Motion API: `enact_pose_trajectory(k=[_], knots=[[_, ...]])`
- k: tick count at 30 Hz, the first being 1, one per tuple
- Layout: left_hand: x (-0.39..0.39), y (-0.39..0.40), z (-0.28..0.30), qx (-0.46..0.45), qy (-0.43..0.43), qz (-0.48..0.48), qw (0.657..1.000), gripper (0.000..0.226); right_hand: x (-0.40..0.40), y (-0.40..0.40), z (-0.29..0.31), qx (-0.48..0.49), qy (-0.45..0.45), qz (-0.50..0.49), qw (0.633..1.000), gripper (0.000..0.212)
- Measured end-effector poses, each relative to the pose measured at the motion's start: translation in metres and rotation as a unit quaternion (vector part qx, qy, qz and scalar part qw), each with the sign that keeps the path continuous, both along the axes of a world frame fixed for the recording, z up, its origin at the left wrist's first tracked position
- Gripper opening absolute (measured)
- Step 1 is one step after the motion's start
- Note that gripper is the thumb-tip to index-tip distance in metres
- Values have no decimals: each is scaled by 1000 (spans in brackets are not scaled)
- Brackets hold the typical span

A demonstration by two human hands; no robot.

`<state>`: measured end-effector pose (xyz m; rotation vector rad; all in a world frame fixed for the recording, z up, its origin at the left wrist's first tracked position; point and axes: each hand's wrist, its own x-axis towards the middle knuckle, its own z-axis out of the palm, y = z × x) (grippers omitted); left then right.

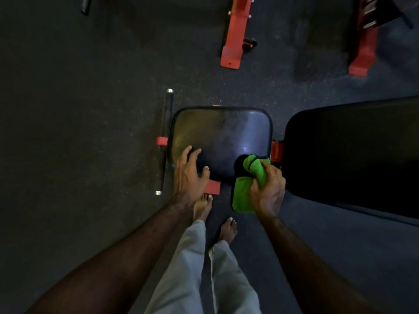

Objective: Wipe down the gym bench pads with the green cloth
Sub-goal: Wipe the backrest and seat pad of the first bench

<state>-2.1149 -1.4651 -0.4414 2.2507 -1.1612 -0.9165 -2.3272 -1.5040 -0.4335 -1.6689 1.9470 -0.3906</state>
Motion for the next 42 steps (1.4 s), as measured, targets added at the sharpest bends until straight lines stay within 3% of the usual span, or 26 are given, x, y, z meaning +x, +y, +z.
enact_pose_trajectory(k=[3, 7, 8, 10, 12, 13, 14, 16, 18, 19, 20, 22, 23, 24, 25, 27, 28, 29, 31, 33, 35, 38, 42], knots=[[9, -1, -9, -34, -9, 43, 998, 55, 10, 4, -8, 7, 8, 25, 1000, 68], [24, -1, -30, -76, -36, 118, 989, 60, 25, -11, -34, -34, 35, 274, 960, 65], [27, 2, -37, -74, -37, 129, 988, 62, 33, -23, -44, -54, 34, 277, 959, 65], [32, 6, -46, -76, -35, 141, 986, 66, 57, -51, -55, -83, 10, 121, 989, 63], [38, 7, -51, -83, -31, 153, 984, 64, 92, -60, -52, -86, 2, -35, 996, 65], [42, 8, -53, -84, -25, 164, 983, 62, 110, -54, -49, -67, 11, -1, 998, 67], [44, 9, -53, -85, -14, 180, 980, 58, 122, -43, -45, -58, 21, 108, 992, 68], [50, 9, -52, -88, 4, 219, 972, 52, 129, -25, -45, -64, 33, 370, 926, 73], [57, 8, -49, -88, 16, 246, 965, 47, 127, -43, -44, -78, 35, 494, 865, 66], [59, 7, -48, -86, 28, 252, 963, 44, 130, -59, -44, -82, 42, 484, 870, 64], [63, 6, -47, -85, 42, 257, 962, 43, 139, -74, -43, -75, 52, 430, 898, 65], [65, 5, -47, -91, 56, 253, 962, 41, 160, -88, -38, -20, 36, 242, 969, 66], [64, 4, -46, -93, 60, 248, 962, 41, 171, -85, -33, 2, 28, 191, 981, 67], [65, 3, -46, -89, 64, 248, 962, 40, 183, -76, -30, 15, 29, 208, 978, 68], [66, 4, -47, -80, 68, 250, 963, 40, 191, -63, -31, 8, 32, 286, 958, 66], [68, 6, -45, -62, 72, 259, 961, 45, 193, -42, -32, -39, 35, 482, 874, 61], [70, 6, -44, -58, 71, 265, 960, 48, 190, -47, -33, -60, 43, 540, 838, 59], [70, 8, -45, -55, 66, 263, 961, 48, 188, -56, -34, -69, 44, 553, 829, 59], [70, 8, -46, -56, 67, 241, 967, 50, 192, -86, -37, -55, 54, 482, 873, 60], [69, 7, -46, -60, 73, 201, 975, 54, 195, -116, -35, -16, 44, 339, 940, 63], [68, 3, -44, -54, 61, 169, 982, 55, 186, -145, -33, -14, 38, 219, 975, 60], [62, -6, -36, -59, 29, 136, 989, 60, 146, -160, -30, -17, 81, 183, 980, 54], [49, -19, -22, -53, 21, 113, 992, 63, 80, -141, -36, -15, 119, 109, 987, 61]])
